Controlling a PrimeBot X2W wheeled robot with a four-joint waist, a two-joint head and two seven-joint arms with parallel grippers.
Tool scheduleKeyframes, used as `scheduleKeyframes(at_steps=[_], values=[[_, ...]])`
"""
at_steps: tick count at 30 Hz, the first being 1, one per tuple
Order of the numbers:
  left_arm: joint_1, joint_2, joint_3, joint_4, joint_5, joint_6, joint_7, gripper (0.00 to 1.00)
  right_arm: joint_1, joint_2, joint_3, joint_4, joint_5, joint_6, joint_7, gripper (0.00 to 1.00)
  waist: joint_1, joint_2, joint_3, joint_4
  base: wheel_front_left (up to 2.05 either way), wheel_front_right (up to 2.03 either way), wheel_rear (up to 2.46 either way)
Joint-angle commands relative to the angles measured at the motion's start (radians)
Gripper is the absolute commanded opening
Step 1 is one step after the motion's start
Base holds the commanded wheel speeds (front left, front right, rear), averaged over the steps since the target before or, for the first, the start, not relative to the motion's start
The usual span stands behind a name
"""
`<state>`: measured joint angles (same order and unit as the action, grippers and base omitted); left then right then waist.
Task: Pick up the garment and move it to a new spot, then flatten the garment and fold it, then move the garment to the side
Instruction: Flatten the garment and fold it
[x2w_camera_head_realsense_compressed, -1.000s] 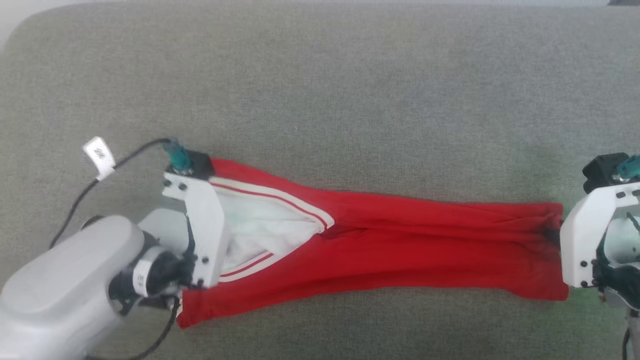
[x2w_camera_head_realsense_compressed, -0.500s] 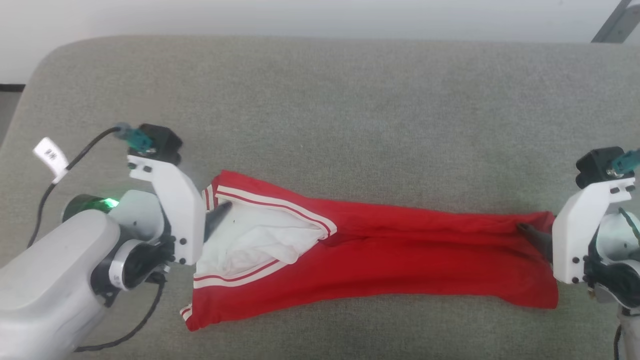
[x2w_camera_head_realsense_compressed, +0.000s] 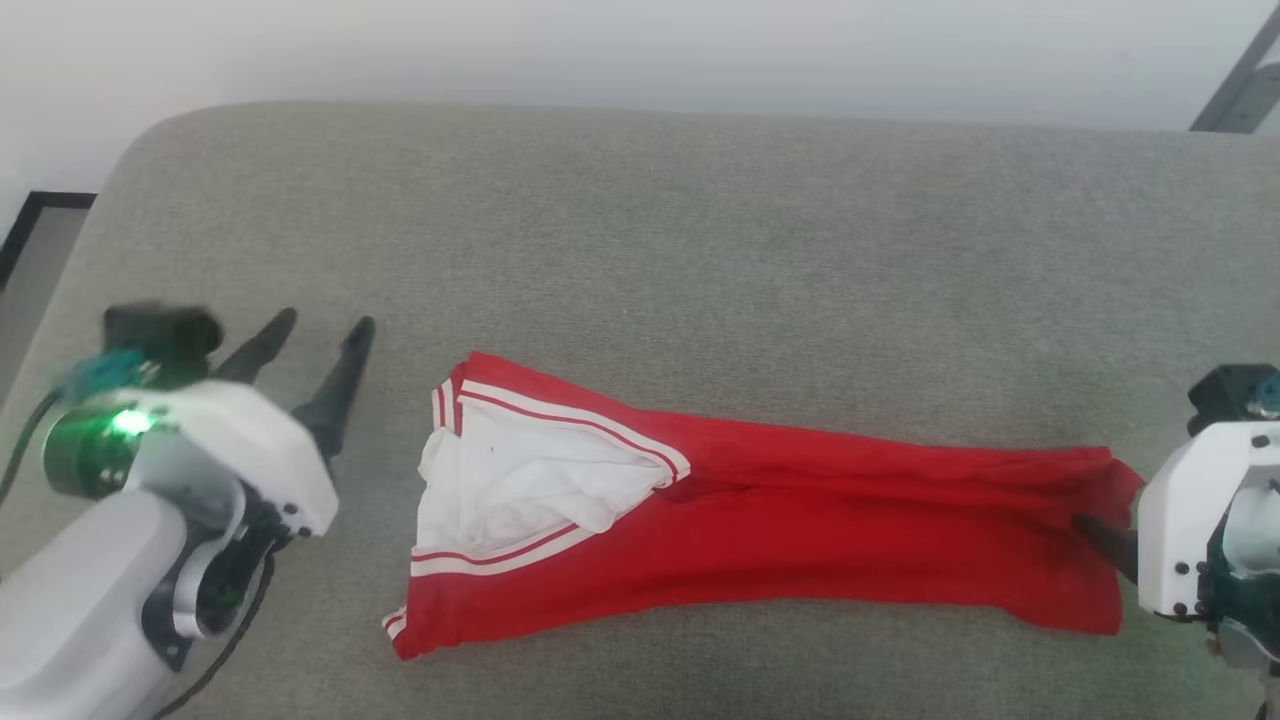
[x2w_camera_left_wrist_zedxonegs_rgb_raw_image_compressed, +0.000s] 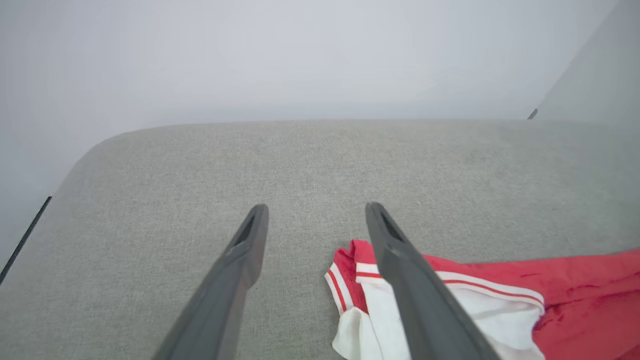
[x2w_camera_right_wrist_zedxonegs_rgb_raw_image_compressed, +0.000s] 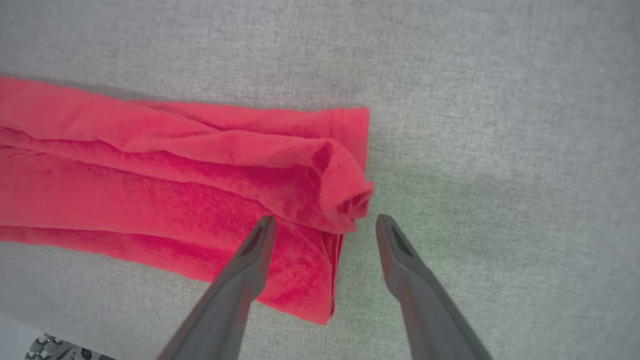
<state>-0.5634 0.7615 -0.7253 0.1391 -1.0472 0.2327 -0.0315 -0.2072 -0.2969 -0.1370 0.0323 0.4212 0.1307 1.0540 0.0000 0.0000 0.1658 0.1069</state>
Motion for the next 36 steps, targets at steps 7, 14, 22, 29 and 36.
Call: scheduleKeyframes(at_steps=[7, 14, 22, 29, 36], values=[[0.111, -0.019, 0.071, 0.076, 0.043, -0.010, -0.213, 1.00, 0.010, -0.005, 0.000, 0.073, 0.031, 0.000, -0.018, 1.00, 0.0000, 0.0000, 0.006, 0.025, 0.00, 0.00, 0.00], [0.207, -0.101, 0.258, 0.084, 0.136, -0.034, -0.234, 1.00, -0.016, -0.022, 0.042, 0.165, 0.075, 0.000, -0.072, 1.00, 0.0000, 0.0000, 0.014, 0.045, 0.00, 0.00, 0.00], [0.377, -0.266, 0.557, 0.092, 0.345, -0.132, -0.233, 1.00, -0.044, -0.041, 0.158, 0.263, 0.147, 0.001, -0.129, 0.00, 0.0000, 0.0000, 0.019, 0.065, 0.00, 0.00, 0.00], [0.436, -0.376, 0.726, 0.136, 0.467, -0.228, -0.233, 1.00, -0.061, -0.066, 0.204, 0.298, 0.226, 0.001, -0.175, 0.00, 0.0000, 0.0000, 0.014, 0.073, 0.00, 0.00, 0.00], [0.465, -0.486, 0.876, 0.143, 0.593, -0.317, -0.233, 1.00, -0.085, -0.165, 0.130, 0.341, 0.261, -0.001, -0.221, 0.00, 0.0000, 0.0000, 0.020, 0.066, 0.00, 0.00, 0.00]])
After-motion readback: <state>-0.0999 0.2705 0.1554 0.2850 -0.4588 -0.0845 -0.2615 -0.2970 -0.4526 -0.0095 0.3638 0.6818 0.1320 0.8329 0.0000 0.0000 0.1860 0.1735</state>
